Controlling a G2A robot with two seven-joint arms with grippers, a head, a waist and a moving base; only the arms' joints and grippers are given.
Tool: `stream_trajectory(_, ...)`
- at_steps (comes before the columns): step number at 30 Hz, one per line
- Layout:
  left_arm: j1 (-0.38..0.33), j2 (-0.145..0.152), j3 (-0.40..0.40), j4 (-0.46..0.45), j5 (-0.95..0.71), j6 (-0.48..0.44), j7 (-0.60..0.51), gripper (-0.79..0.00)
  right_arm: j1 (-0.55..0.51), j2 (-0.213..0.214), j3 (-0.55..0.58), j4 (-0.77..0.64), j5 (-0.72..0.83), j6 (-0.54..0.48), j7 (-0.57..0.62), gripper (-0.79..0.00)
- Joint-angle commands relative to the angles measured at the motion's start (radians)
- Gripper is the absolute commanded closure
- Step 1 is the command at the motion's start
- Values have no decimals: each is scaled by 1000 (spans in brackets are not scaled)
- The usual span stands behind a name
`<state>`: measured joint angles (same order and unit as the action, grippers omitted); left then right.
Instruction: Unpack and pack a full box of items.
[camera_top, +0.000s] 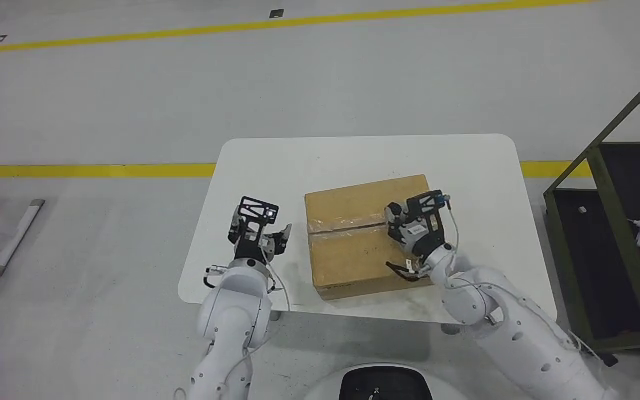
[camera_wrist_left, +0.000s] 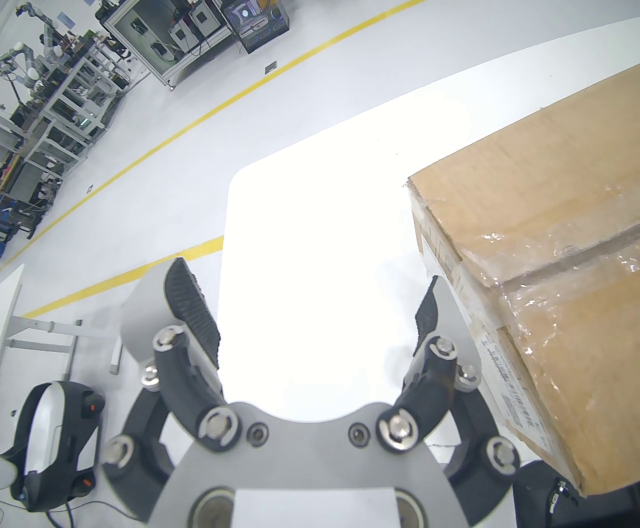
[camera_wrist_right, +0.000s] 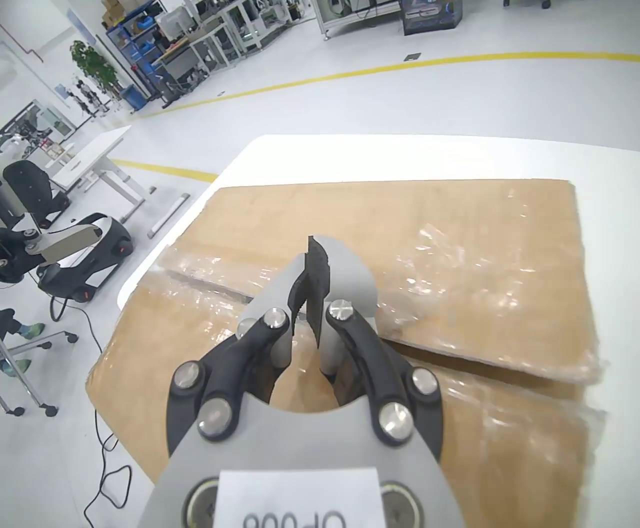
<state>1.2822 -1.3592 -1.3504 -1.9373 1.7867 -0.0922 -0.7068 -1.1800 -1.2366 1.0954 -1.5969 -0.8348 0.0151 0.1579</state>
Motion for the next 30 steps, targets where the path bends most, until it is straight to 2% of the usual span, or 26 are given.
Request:
stream_trajectory(1,0,0,4,-6,-11,-11,7,-785,-25,6,33,-21,-13,6,4,0)
stream_trajectory(8,8,-2,5,-23,-60,-21,29,-785,-120,25,175,-98,-9,15,-41,0)
stream_trajectory(12,13,-2,1,-44,-88,-26,43,-785,-211,36,305,-136,10,24,-135,0)
stream_trajectory(15,15,-2,0,-59,-113,-36,69,-785,-267,39,354,-119,1,17,-202,0)
stream_trajectory(19,24,0,0,-58,-122,-49,114,-785,-298,33,319,-34,-27,-29,-285,0)
stream_trajectory(24,37,1,-12,-71,-161,-61,161,-785,-259,13,206,49,-43,-80,-349,0)
stream_trajectory(27,42,3,-18,-81,-165,-71,177,-785,-220,-2,133,83,-48,-77,-354,0)
stream_trajectory(29,40,4,-19,-86,-165,-70,176,-785,-200,-13,90,88,-95,-22,-390,0)
stream_trajectory(30,38,4,-18,-88,-165,-69,176,-785,-198,-17,68,81,-93,-26,-393,0)
